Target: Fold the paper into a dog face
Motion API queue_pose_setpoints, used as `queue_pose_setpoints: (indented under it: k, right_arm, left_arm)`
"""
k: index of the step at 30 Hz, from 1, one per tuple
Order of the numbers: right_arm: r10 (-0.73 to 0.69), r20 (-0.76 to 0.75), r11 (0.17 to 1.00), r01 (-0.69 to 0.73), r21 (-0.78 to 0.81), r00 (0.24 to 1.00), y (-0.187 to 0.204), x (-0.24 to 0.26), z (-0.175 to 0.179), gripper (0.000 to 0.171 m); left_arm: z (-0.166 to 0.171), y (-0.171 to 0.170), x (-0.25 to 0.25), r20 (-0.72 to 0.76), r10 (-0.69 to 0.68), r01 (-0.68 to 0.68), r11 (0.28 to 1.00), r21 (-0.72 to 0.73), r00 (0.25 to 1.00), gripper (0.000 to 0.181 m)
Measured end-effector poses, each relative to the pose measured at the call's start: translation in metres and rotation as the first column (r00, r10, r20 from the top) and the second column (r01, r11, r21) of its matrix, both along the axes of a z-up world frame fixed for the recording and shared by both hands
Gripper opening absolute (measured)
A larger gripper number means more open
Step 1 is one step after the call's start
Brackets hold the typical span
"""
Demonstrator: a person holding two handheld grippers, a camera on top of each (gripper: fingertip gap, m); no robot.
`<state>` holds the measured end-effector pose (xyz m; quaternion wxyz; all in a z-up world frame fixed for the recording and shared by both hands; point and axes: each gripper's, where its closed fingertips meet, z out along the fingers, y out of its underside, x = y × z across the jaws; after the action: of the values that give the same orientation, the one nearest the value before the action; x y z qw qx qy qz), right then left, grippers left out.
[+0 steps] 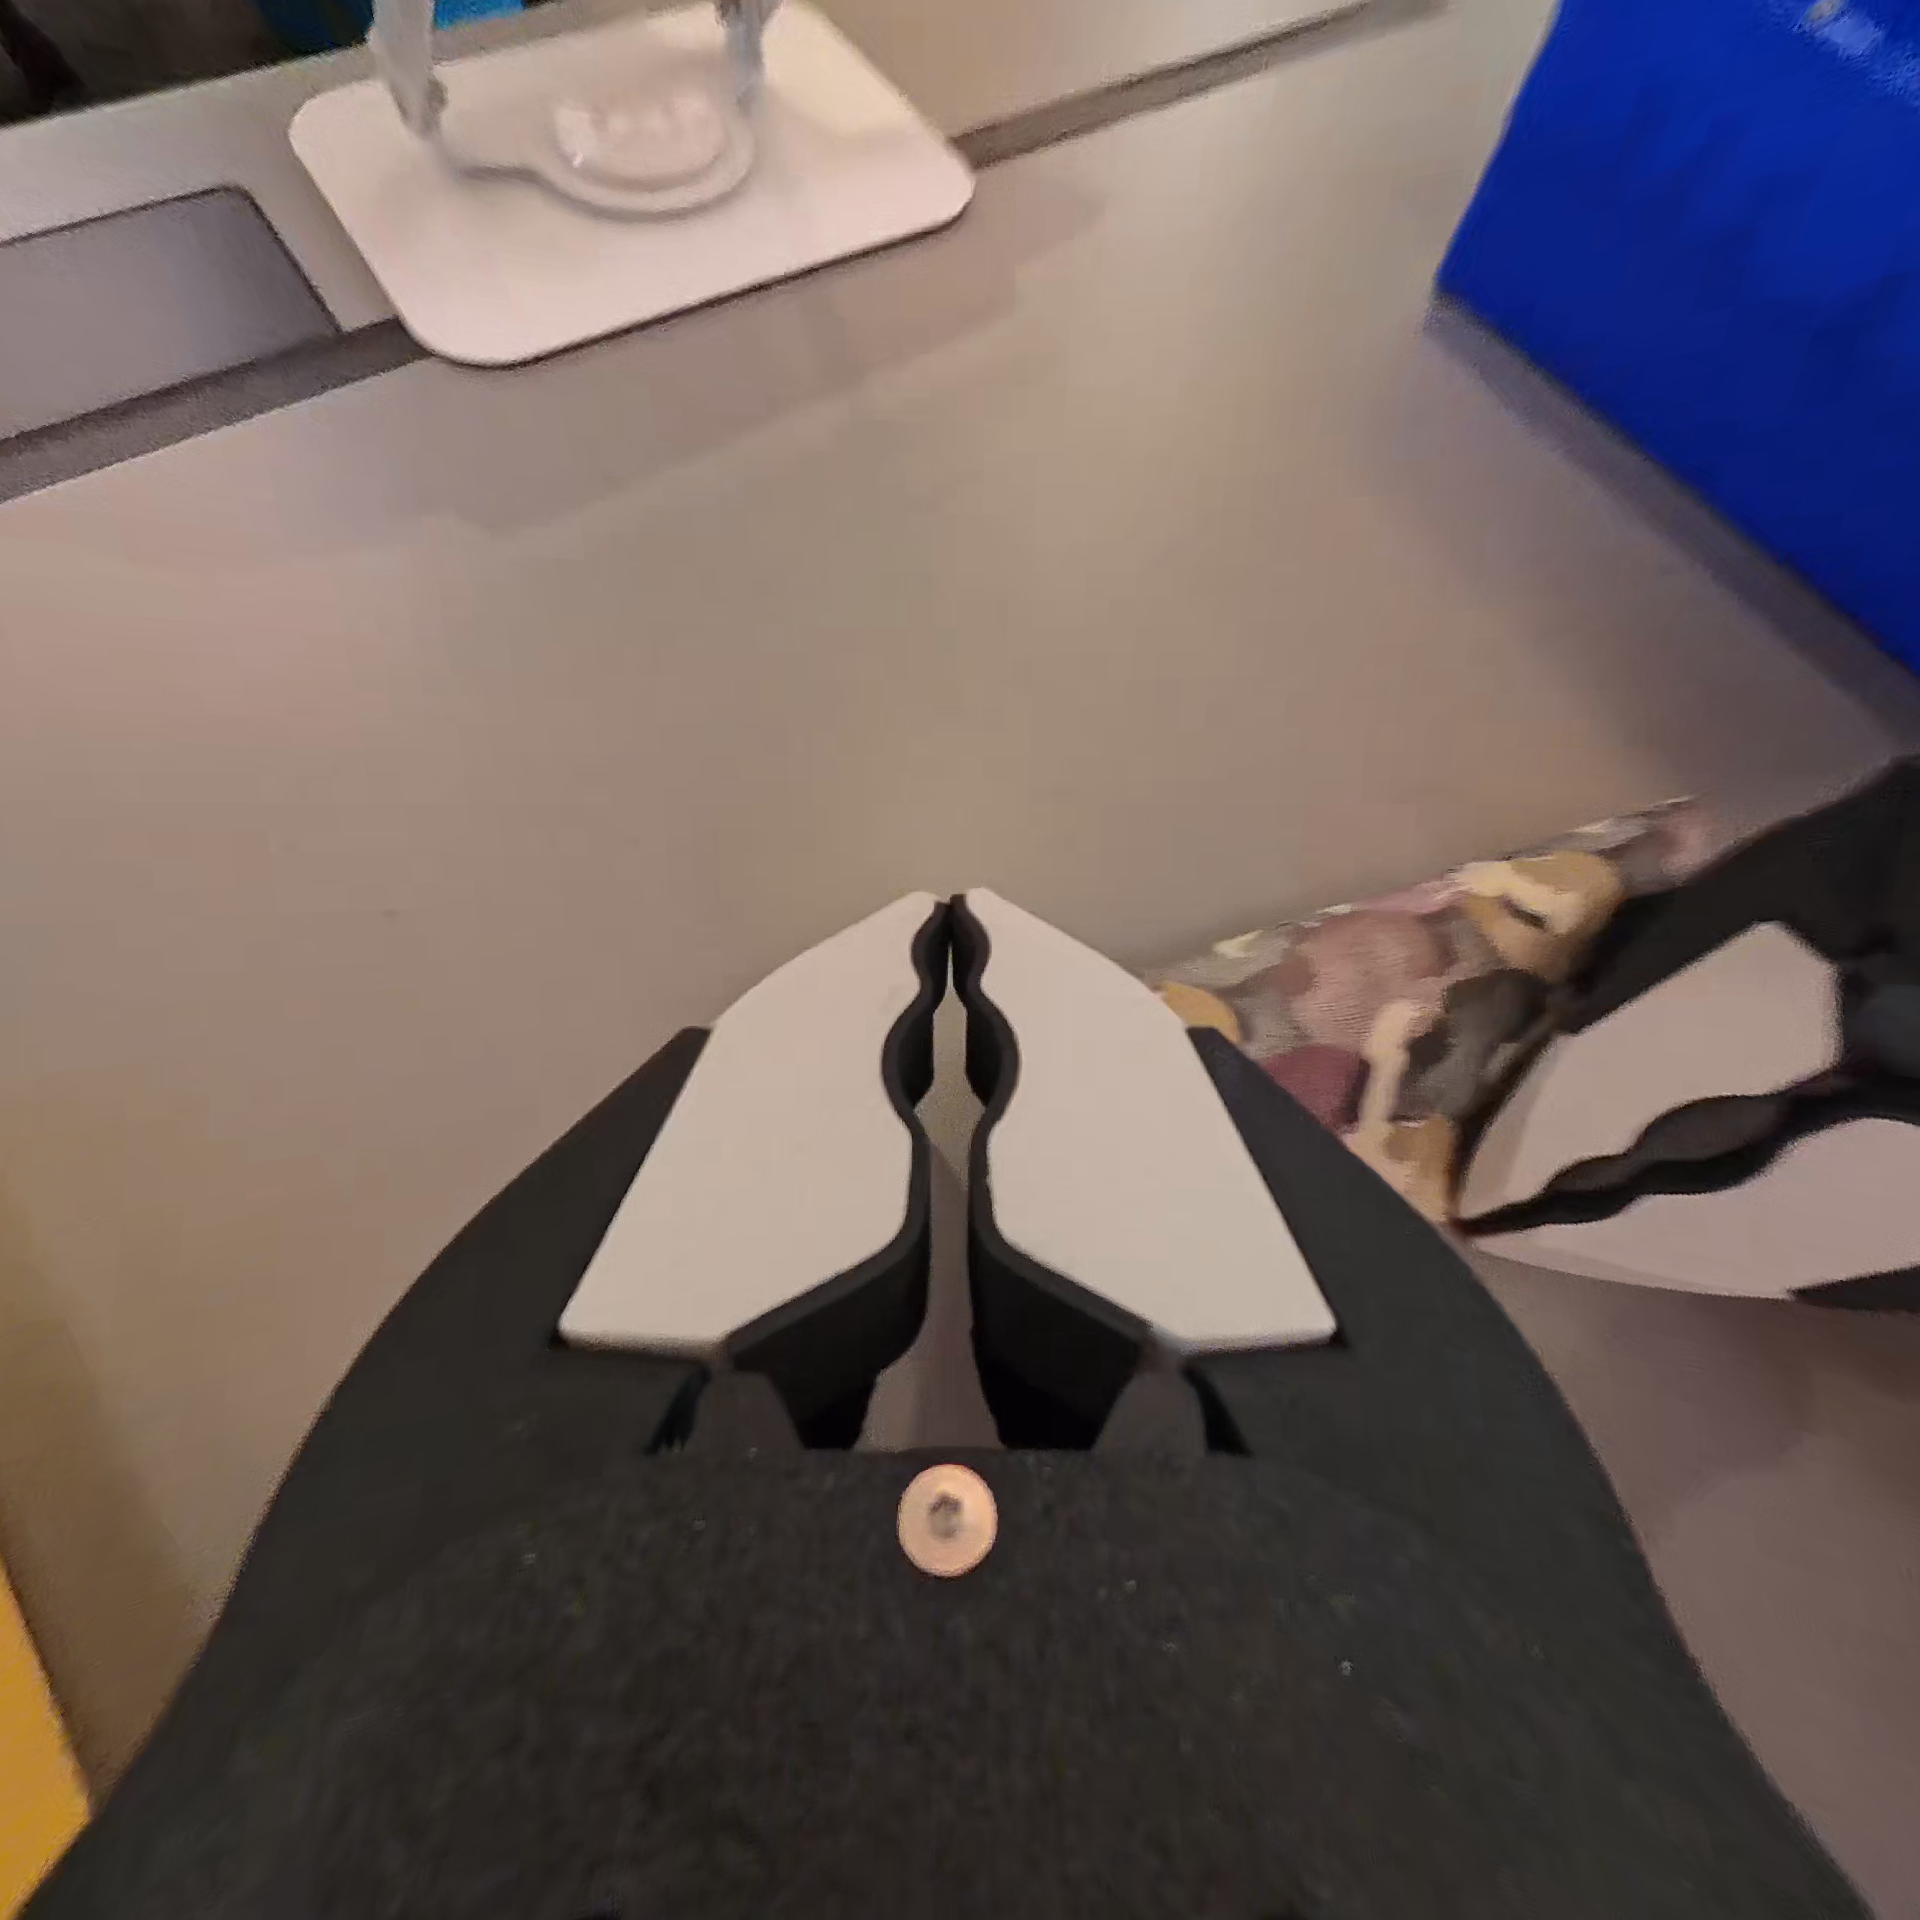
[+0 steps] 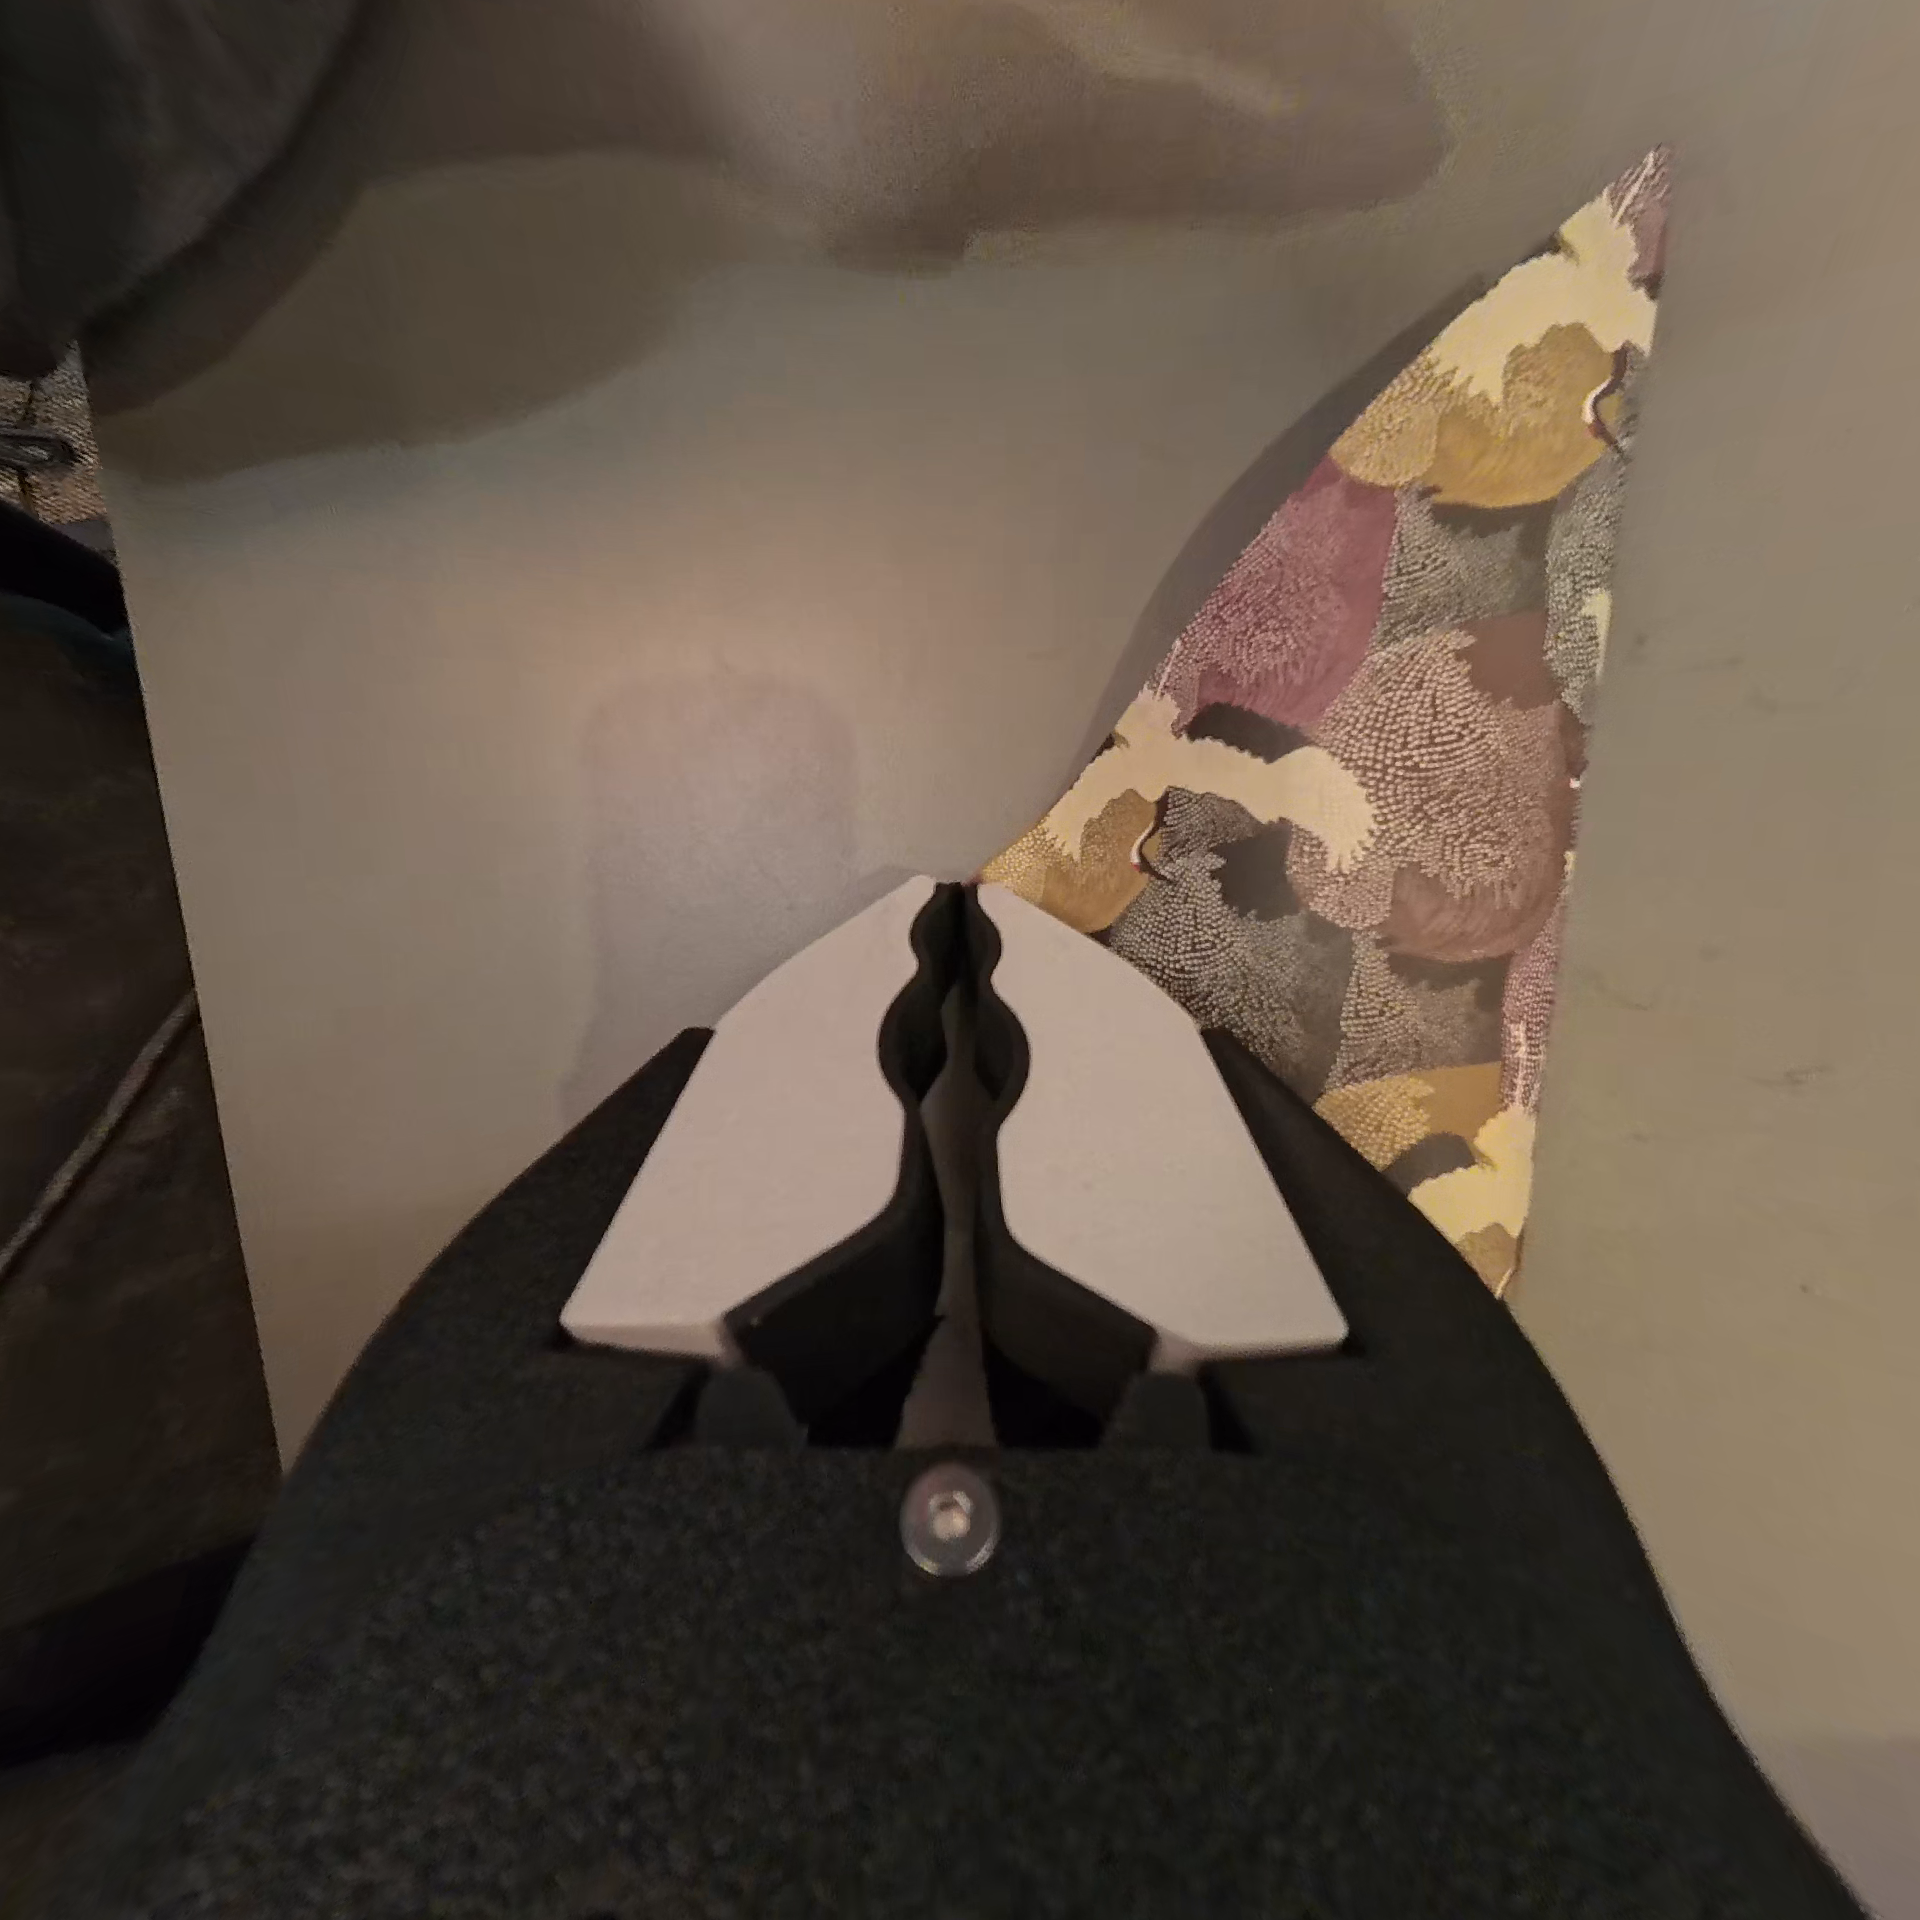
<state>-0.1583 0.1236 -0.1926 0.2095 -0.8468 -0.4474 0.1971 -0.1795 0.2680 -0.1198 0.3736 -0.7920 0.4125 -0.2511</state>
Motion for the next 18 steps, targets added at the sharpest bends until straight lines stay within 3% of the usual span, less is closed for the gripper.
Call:
queue_pose_setpoints:
  k: [4,7,13,18]
  right_arm:
    - [-0.003,-0.006,1.0,0.003,-0.003,1.0,0.0,0.0,0.0,0.0]
    - [-0.004,-0.004,1.0,0.004,-0.001,1.0,0.0,0.0,0.0,0.0]
    - [-0.005,-0.004,1.0,0.005,0.0,1.0,0.0,0.0,0.001,0.0]
    - [-0.008,-0.011,1.0,0.008,-0.005,1.0,0.0,0.0,0.001,0.0]
  left_arm:
    - [-0.016,-0.049,0.028,0.019,-0.143,0.145,0.981,-0.128,0.989,0.0]
    - [-0.045,-0.061,0.037,-0.073,-0.18,0.167,0.974,-0.155,0.981,0.0]
    - [-0.072,-0.046,0.029,-0.21,-0.153,0.125,0.982,-0.139,0.966,0.0]
    - [-0.074,-0.032,0.026,-0.201,-0.13,0.103,0.985,-0.142,0.971,0.0]
